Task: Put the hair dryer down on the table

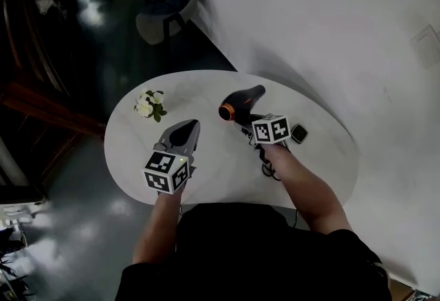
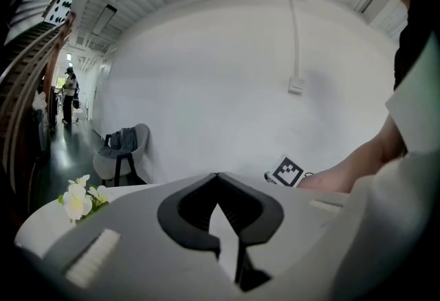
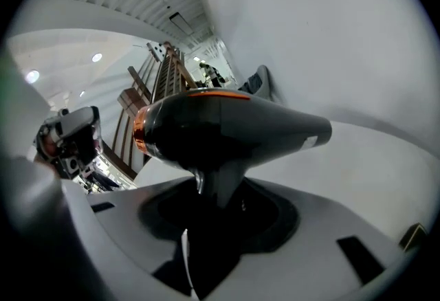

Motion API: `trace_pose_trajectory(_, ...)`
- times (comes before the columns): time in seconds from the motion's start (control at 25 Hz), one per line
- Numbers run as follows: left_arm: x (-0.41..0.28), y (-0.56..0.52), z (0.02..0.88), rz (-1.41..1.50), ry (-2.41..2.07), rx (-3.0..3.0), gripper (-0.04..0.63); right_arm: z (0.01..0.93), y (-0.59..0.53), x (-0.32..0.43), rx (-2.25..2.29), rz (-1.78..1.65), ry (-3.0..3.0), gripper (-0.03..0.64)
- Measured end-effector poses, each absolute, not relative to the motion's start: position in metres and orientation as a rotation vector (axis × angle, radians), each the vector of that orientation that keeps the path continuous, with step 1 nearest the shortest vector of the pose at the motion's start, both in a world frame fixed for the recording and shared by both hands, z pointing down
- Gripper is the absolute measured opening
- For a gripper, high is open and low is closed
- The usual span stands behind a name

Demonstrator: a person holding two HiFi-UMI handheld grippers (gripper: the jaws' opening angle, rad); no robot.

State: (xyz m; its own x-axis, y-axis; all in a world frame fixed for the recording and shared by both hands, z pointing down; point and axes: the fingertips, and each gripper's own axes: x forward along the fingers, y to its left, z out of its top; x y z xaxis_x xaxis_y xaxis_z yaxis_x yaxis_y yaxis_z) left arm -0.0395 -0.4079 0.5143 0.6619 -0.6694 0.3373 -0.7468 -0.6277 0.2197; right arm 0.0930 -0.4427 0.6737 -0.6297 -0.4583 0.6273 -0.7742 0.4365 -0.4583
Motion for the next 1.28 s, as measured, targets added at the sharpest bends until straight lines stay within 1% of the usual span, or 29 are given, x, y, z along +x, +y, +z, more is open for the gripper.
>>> trace_pose_trajectory(0.44, -0.069, -0.398, 0.522, 0.357, -1.220, 2.475, 0.009, 0.723, -0.445, 0.069, 0.973, 0.950, -2.130, 0.183)
trace_pose_trajectory(0.8, -0.065, -0.394, 0.518, 0.371, -1.216, 2.488, 0.009, 0.745, -0.441, 0.076, 1.006, 1.076, -2.082, 0.183)
trace_pose_trajectory(1.04, -0.061, -0.401, 0.513, 0.355, -1.219, 2.506, 0.009, 0.722, -0.446, 0.096, 1.030, 1.150, -2.163, 0.190)
trace_pose_trajectory(1.28, -0.040, -0.412, 0.497, 0.335, -1.165, 2.573, 0.009, 0.655, -0.457, 0.137, 1.178, 1.141, -2.316, 0.190)
